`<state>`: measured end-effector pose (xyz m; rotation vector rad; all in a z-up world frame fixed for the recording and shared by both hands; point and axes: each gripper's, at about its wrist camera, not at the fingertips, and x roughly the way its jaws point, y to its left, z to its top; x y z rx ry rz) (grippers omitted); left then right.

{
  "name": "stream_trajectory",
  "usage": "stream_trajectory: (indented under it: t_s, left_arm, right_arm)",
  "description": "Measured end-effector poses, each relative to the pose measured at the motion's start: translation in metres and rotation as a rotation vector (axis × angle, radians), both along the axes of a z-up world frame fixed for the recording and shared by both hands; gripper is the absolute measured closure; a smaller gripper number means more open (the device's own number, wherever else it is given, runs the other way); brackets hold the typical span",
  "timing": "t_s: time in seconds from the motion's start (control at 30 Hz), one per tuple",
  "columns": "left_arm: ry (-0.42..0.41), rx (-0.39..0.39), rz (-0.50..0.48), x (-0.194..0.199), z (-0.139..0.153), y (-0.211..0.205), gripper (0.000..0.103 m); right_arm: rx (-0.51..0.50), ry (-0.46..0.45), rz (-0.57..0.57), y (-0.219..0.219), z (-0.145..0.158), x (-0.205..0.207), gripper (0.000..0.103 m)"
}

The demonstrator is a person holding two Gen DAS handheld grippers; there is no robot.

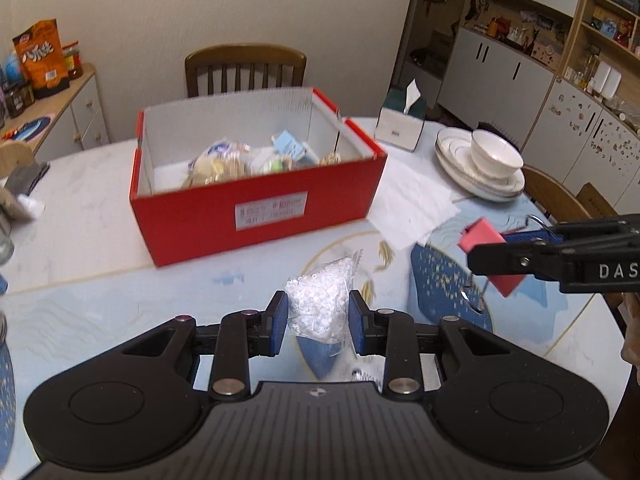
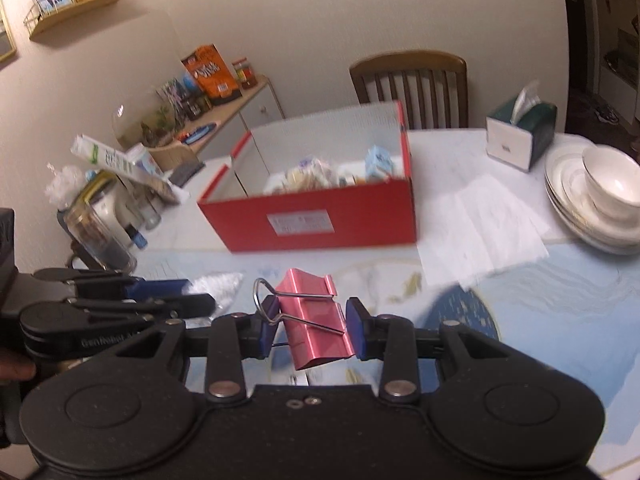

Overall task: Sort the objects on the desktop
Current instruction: 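Carry the cotton-pad bag and pink binder clip over the red box with both tools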

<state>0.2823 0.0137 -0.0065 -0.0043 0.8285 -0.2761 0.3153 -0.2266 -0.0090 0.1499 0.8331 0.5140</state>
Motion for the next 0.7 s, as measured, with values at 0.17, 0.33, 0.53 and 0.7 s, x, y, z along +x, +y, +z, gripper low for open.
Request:
stream_trajectory:
  t_s: [0.17, 0.33, 0.53, 0.7]
  left_arm:
    - [-0.035, -0.012, -0.012, 0.021, 0.015, 0.003, 0.073]
    - [-0.057, -0.022, -0.015, 0.043, 0.025, 0.009, 0.073]
    - [-0.1, -0.008, -0.015, 0.07, 0.035, 0.018, 0.073]
    - [-0.132, -0.009, -0.014, 0.095, 0.04, 0.026, 0.073]
  right_arm:
    - [-0.003, -0.038, -0.002, 0.009, 0.016, 0.024, 0.068]
    - [0.01, -0.057, -0.007, 0.015, 0.027, 0.047, 0.068]
    - [0.003, -0.087, -0.005, 0.026, 0.038, 0.078, 0.068]
    - [-0.002, -0.108, -0.001, 0.037, 0.044, 0.101, 0.068]
